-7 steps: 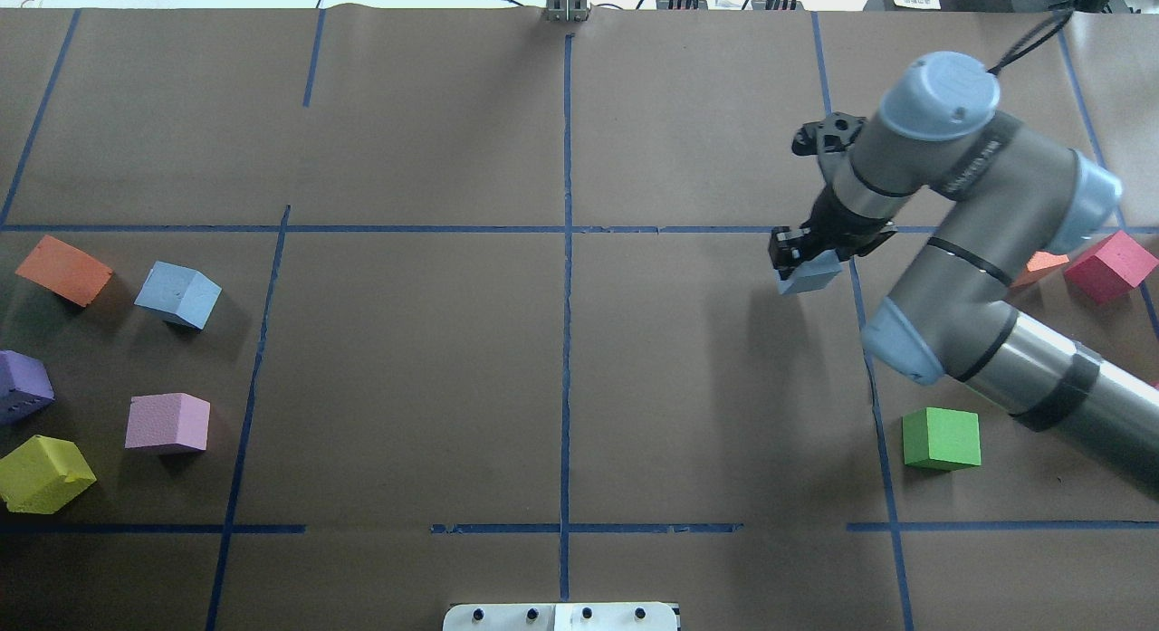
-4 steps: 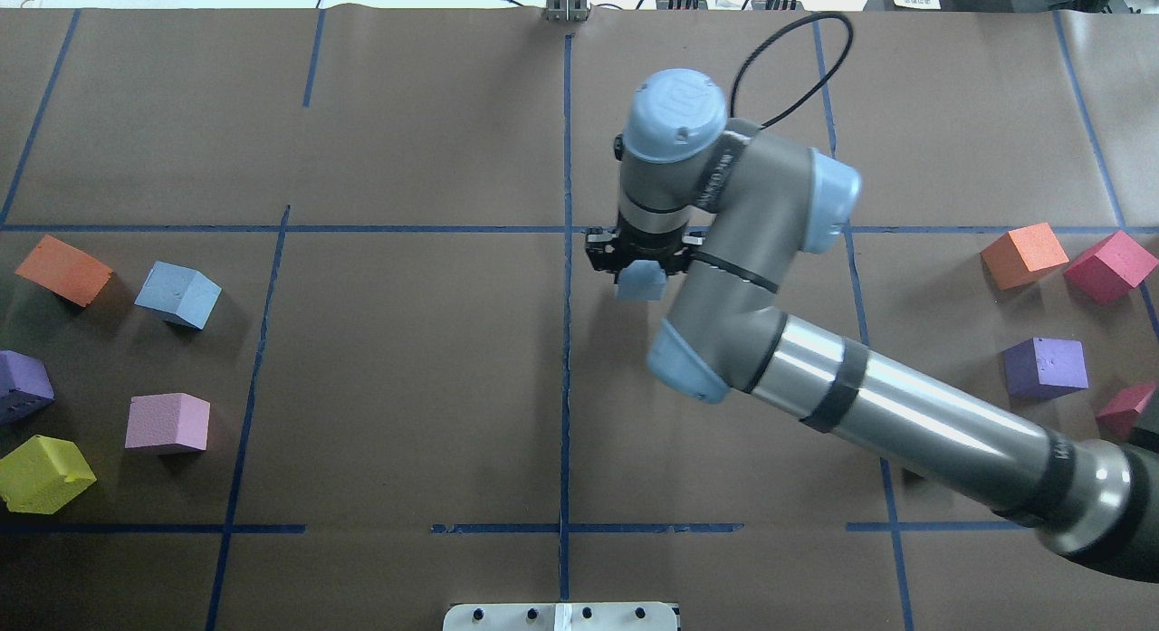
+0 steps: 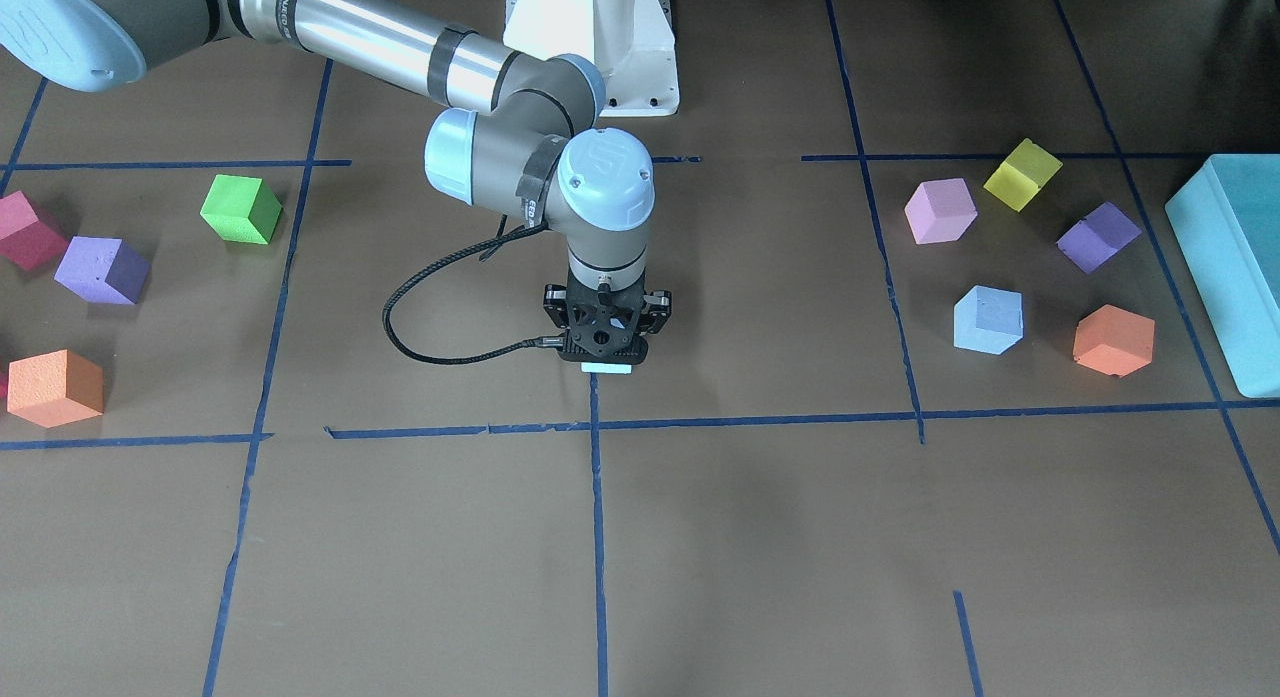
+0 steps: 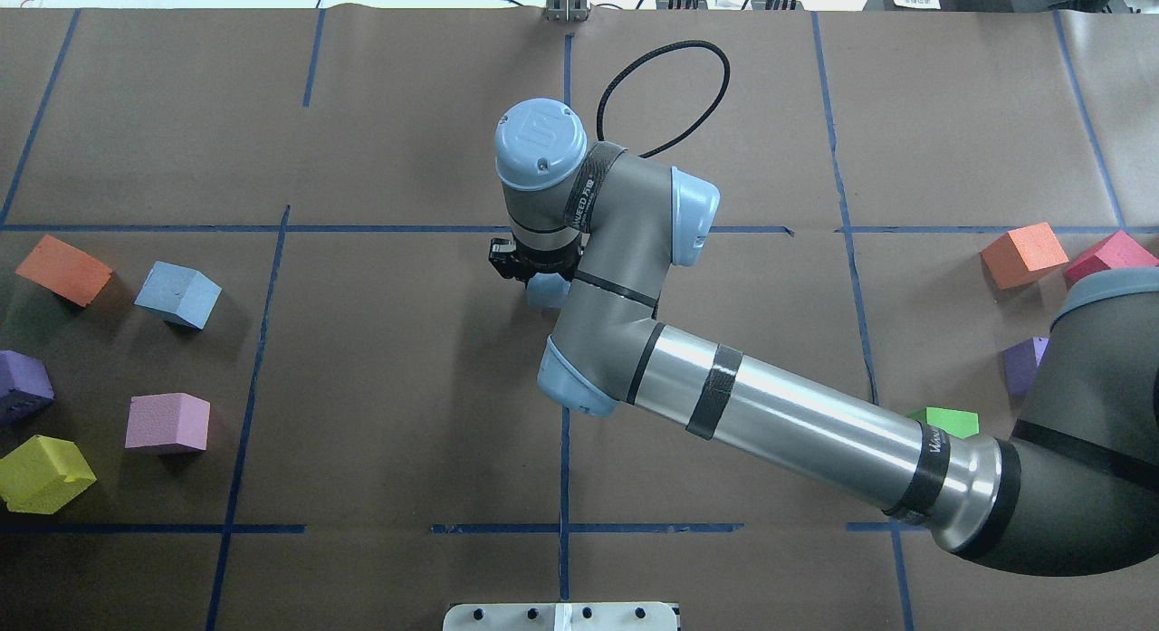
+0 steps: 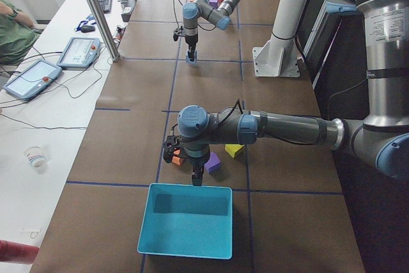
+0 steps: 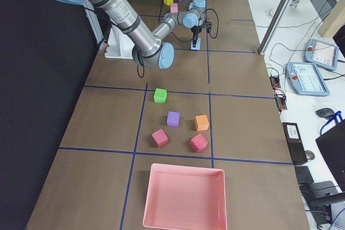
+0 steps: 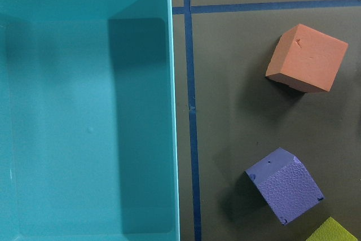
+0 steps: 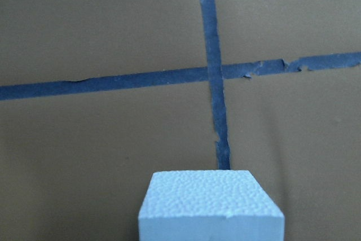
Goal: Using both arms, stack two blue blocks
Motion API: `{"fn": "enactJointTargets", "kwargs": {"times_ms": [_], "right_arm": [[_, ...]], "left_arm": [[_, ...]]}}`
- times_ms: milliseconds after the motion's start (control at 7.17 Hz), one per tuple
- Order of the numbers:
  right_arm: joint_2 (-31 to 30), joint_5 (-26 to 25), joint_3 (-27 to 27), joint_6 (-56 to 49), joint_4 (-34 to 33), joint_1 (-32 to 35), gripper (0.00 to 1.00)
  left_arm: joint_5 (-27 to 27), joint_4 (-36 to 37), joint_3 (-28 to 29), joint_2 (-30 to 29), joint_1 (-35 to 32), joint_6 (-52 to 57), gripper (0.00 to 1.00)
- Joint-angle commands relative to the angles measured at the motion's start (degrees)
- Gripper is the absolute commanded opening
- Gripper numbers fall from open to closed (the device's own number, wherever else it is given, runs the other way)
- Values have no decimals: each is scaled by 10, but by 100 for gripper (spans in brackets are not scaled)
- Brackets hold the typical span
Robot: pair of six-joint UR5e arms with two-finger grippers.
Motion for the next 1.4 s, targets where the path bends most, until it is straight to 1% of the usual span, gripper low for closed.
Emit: {"fn": "enactJointTargets", "kwargs": {"times_ms": [0, 140, 279, 419, 558, 698, 837, 977, 1116, 1256], "right_arm": [[2, -6, 14, -5, 1, 1, 100], [2, -8, 38, -5, -1, 8, 100], [1, 1, 66, -9, -13, 32, 100], [0, 15, 111, -42, -83, 60, 100], [-19, 58, 170, -123, -174, 116, 100], [-66, 112, 219, -233, -219, 186, 100], [-143, 152, 263, -338, -222, 247, 100], [-212, 158, 297, -447, -221, 302, 100], [-289, 172, 316, -586, -221, 362, 100], [-352, 180, 324, -707, -221, 414, 100]], "left_arm": [[0, -2, -2, 0, 1, 0, 100], [3, -4, -1, -1, 1, 0, 100], [3, -5, -3, -2, 1, 0, 100], [6, -5, -5, -5, 1, 0, 100], [4, -7, -6, -10, 2, -5, 100], [4, -19, -3, -32, 3, -15, 100], [4, -45, 2, -54, 3, -14, 100], [1, -57, 7, -61, 3, -17, 100], [-2, -58, 5, -75, 4, -26, 100], [-2, -64, 5, -77, 5, -35, 100]]}}
